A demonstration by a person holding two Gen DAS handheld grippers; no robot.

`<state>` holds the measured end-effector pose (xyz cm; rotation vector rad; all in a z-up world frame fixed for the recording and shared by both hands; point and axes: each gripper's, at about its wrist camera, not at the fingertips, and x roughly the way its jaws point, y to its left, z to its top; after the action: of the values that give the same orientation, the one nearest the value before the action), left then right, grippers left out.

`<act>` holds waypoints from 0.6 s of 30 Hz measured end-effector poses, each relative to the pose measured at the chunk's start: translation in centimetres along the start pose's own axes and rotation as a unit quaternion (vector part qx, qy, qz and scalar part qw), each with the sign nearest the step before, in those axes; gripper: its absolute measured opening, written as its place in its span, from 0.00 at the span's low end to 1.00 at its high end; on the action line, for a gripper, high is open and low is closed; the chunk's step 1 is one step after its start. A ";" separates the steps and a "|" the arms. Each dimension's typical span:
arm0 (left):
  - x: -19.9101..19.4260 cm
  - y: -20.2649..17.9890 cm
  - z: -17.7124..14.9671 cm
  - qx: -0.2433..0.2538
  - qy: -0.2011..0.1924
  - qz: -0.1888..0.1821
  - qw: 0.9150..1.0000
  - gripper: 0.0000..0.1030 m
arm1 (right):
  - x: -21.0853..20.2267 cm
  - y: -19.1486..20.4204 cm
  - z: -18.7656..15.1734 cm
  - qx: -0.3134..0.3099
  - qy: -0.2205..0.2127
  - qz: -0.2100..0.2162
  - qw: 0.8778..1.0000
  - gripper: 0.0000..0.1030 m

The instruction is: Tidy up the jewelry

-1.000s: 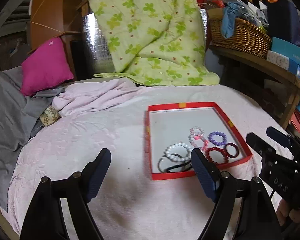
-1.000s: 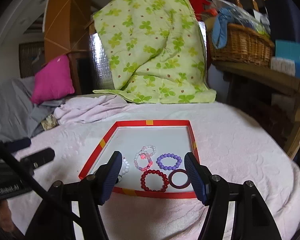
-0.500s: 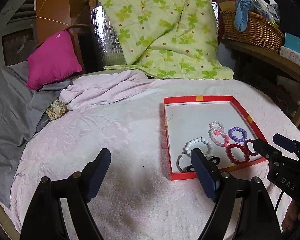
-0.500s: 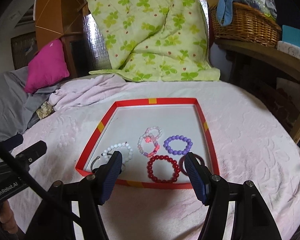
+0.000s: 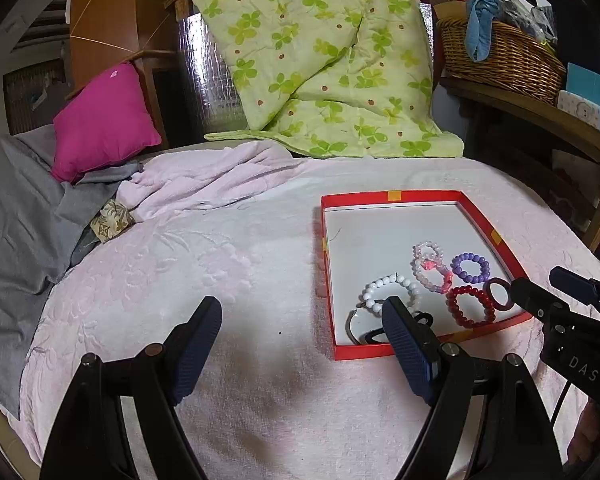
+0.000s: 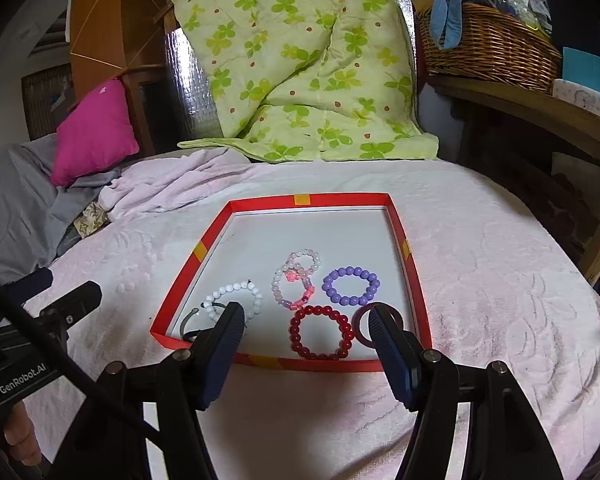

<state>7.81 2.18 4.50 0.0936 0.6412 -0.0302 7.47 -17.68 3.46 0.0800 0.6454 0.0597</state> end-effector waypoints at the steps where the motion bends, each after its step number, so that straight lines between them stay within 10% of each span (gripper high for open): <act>1: 0.0 -0.1 0.0 0.000 0.000 0.000 1.000 0.80 | 0.0 0.0 0.0 0.000 0.001 -0.001 1.000 0.66; 18: 0.3 -0.8 0.0 0.001 0.005 0.000 1.000 0.80 | 0.0 -1.0 -0.1 0.010 0.013 0.001 1.000 0.66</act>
<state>8.03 1.40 4.29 0.0958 0.6514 -0.0297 7.45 -18.67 3.29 0.0997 0.6715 0.0563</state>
